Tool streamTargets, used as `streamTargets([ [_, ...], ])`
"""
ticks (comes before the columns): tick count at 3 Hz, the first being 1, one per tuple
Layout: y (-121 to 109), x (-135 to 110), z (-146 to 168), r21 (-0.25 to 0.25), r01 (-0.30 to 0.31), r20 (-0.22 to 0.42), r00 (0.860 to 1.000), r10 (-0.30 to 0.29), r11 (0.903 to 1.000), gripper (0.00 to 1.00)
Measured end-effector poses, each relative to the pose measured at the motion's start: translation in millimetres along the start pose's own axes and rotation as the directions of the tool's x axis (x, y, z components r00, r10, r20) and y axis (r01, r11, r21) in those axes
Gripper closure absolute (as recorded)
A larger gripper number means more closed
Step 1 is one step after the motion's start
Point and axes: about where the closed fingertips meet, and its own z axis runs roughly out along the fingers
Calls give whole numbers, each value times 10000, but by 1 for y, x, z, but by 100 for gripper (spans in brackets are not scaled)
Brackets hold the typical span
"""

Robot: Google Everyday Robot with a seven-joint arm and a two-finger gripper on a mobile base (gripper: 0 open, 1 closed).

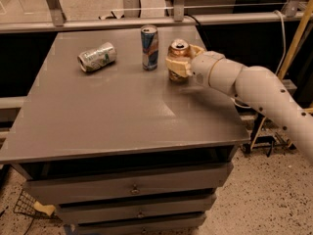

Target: Place orange can upright

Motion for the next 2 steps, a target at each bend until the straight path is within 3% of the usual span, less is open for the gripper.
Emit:
streamTargets([
  [1,0,0,0,0,0,0,10000,0,10000,100],
  [2,-2,1,1,34,-21,-8,10000,21,10000,82],
])
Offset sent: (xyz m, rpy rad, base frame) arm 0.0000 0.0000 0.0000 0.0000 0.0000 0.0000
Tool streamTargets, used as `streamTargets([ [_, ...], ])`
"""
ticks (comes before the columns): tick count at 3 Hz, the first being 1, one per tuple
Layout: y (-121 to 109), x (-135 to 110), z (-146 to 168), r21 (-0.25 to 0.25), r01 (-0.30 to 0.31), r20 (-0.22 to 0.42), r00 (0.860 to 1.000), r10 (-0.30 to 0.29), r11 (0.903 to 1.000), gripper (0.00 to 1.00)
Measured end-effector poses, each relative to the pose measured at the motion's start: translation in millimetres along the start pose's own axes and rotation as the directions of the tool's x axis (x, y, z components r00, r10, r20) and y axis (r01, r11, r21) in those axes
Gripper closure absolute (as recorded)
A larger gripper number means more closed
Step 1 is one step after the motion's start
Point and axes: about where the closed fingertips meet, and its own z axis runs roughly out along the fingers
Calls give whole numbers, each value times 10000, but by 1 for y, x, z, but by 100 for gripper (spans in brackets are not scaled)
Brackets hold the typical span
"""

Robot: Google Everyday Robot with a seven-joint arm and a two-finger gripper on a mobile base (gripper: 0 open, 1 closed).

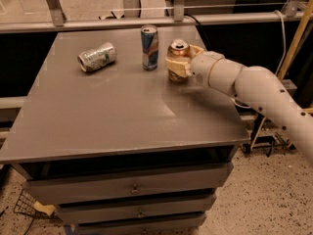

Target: Place orange can upright

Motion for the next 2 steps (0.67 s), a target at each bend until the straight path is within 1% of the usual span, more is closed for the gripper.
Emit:
streamTargets([
  [2,-3,1,3,65,-38,-15,10000,38,10000,36],
])
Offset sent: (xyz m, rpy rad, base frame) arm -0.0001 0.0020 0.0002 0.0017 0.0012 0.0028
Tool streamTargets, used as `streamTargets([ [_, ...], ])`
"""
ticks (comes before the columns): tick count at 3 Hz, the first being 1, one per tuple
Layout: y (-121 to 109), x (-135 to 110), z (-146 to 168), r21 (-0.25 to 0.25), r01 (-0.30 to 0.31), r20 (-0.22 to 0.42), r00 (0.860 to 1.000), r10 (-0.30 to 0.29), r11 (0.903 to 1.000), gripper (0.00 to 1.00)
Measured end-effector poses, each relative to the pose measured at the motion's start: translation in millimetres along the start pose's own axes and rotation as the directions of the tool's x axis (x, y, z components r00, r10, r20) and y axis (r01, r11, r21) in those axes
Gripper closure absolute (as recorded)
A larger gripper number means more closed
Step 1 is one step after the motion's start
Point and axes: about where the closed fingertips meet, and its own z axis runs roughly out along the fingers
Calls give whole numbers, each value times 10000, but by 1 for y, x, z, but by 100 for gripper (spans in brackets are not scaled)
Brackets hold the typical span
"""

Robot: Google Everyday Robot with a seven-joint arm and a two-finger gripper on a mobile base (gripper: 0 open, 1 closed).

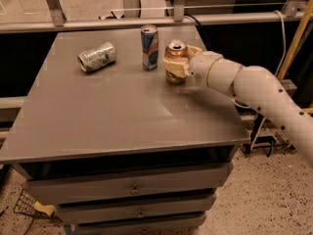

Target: Place orange can upright

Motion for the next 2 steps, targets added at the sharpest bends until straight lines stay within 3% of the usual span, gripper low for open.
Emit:
streamTargets([
  [1,-1,1,0,34,-31,-4,10000,31,10000,5],
  [2,-1,3,-2,33,-53,3,10000,53,10000,0],
])
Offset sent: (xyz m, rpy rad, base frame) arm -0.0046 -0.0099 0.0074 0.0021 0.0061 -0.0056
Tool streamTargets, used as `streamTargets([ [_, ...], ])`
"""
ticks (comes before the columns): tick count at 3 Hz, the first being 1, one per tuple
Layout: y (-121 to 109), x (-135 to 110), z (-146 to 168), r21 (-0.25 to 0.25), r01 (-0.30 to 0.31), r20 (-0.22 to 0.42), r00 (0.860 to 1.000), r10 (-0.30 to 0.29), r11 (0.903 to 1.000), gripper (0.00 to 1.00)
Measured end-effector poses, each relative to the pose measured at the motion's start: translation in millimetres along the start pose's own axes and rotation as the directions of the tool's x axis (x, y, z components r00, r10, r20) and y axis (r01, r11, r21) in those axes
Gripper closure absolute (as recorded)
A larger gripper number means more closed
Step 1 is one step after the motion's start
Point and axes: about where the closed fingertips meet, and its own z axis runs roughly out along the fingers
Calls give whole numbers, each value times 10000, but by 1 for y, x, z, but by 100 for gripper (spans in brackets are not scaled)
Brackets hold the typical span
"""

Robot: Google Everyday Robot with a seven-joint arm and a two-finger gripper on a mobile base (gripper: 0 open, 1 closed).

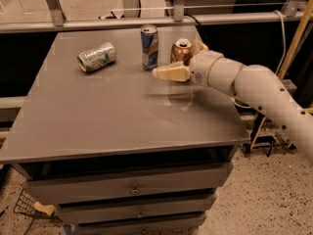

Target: Place orange can upright

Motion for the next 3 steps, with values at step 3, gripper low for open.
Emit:
streamTargets([
  [3,70,70,-102,-2146,946,-532,9927,-1083,9721,0],
])
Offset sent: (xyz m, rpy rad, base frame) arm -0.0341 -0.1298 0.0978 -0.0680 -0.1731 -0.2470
